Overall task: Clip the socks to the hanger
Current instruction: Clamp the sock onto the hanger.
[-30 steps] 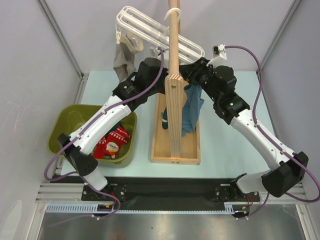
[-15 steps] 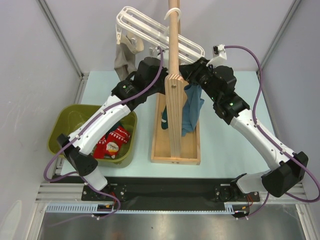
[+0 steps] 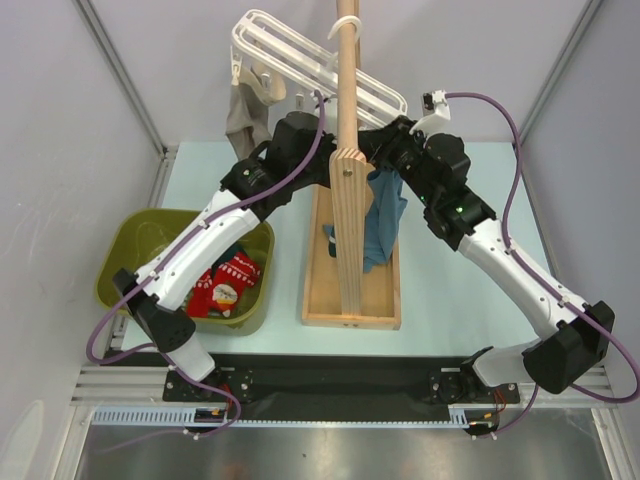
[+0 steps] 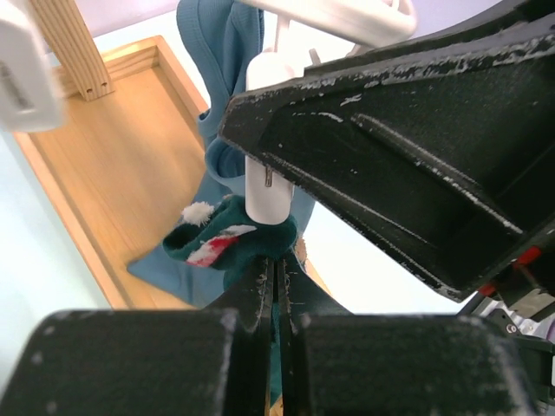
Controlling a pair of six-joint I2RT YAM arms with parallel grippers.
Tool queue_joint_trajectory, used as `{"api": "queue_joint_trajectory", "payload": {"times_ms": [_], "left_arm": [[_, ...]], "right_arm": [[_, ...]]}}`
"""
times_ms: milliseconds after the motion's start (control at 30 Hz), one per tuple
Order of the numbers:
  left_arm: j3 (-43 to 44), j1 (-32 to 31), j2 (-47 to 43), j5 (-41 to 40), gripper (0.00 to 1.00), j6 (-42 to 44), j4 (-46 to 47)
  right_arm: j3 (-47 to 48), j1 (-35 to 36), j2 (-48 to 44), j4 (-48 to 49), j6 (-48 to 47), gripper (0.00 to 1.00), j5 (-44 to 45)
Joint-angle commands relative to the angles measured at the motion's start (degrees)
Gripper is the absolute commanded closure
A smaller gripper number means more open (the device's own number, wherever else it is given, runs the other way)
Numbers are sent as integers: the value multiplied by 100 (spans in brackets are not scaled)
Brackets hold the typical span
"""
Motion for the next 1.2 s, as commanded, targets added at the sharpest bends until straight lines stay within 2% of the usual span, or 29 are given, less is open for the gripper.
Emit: {"api": "queue_joint_trajectory", "payload": {"times_ms": [0, 500, 733, 1167], "left_arm": [[324, -46, -87, 120, 100, -39, 48], [-106, -29, -430, -240, 100, -12, 372], [-440, -29, -579, -144, 100, -65, 689], [-317, -46, -430, 225, 100, -179, 865]], "right_arm": [[-107, 91, 1, -45, -209, 100, -221], [-414, 29, -184, 104, -314, 100, -406], [-379, -15, -157, 43, -262, 100, -433], [-300, -23, -122, 8, -174, 100, -310]]}}
